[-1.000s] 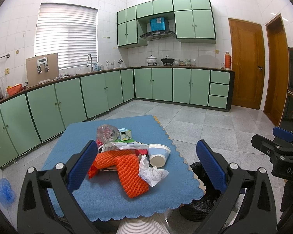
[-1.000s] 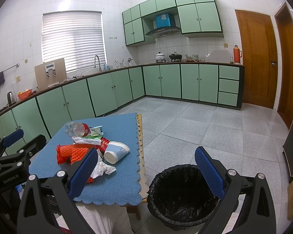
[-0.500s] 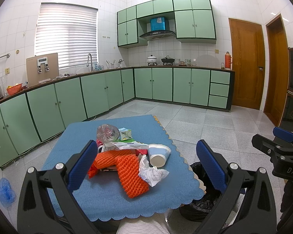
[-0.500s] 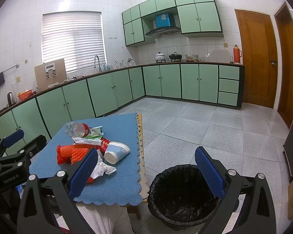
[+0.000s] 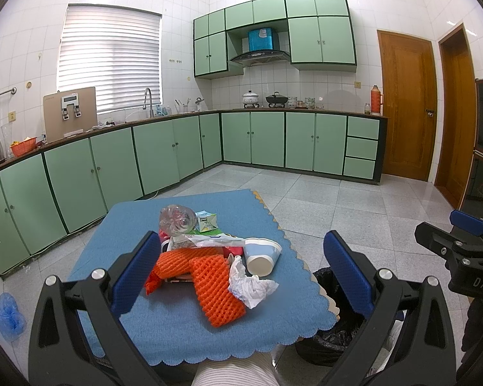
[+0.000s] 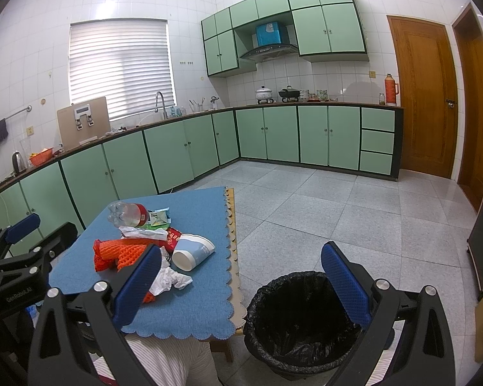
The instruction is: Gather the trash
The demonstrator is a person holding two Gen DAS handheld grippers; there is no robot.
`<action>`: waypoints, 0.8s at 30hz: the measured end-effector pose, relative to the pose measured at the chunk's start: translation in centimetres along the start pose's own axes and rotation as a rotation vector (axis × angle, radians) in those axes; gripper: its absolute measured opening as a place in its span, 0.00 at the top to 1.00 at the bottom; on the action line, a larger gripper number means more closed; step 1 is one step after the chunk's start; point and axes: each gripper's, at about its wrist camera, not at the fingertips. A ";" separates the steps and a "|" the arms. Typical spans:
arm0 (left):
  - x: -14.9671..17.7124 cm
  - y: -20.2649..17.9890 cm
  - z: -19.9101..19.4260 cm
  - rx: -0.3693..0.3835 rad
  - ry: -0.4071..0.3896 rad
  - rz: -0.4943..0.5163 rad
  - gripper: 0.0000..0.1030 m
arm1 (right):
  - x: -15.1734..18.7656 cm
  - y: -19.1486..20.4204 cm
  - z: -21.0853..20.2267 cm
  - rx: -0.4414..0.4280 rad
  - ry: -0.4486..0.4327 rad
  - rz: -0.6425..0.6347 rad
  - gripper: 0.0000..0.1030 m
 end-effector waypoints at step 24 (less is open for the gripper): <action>0.9 4.2 2.9 -0.117 0.013 -0.022 0.05 | 0.2 0.5 2.9 -0.006 0.024 -0.002 0.06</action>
Point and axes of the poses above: each gripper's, at about its wrist camera, not at the fingertips, and z roughly the way its jaws point, y to its left, x to its underside, and after that the axes turned 4 degrees about -x, right-handed
